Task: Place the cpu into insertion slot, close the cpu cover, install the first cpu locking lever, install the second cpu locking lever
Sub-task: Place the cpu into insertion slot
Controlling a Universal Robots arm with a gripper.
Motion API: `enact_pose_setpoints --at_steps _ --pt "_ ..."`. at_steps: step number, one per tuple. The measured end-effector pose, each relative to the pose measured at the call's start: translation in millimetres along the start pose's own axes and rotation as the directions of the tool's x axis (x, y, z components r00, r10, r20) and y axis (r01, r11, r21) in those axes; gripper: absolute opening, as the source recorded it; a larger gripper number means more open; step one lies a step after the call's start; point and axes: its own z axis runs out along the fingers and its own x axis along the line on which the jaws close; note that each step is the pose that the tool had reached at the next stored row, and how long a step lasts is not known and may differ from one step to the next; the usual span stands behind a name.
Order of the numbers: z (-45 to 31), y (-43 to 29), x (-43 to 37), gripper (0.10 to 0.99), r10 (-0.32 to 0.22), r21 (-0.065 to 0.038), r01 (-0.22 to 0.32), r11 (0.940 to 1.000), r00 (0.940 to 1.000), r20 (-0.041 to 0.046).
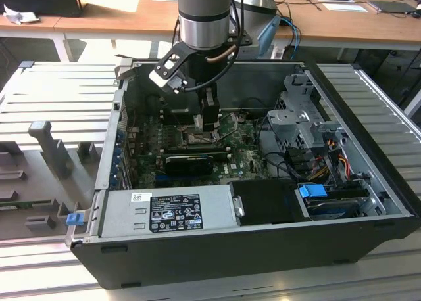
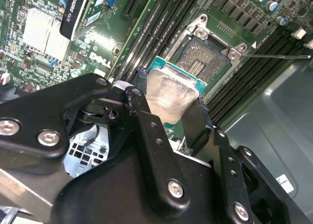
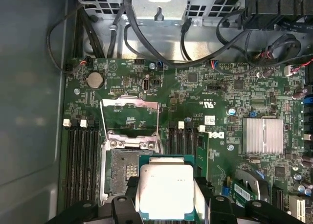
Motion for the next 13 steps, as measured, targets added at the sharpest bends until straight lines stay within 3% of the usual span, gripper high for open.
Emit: enact_pose_setpoints --at_steps 5,13 --pt "10.7 -0.9 0.9 0.525 0.000 0.001 0.000 1.0000 1.0000 0.0001" --pt "14.4 -1.7 1.3 0.525 0.021 0.001 -0.021 0.9998 0.9998 0.0016"
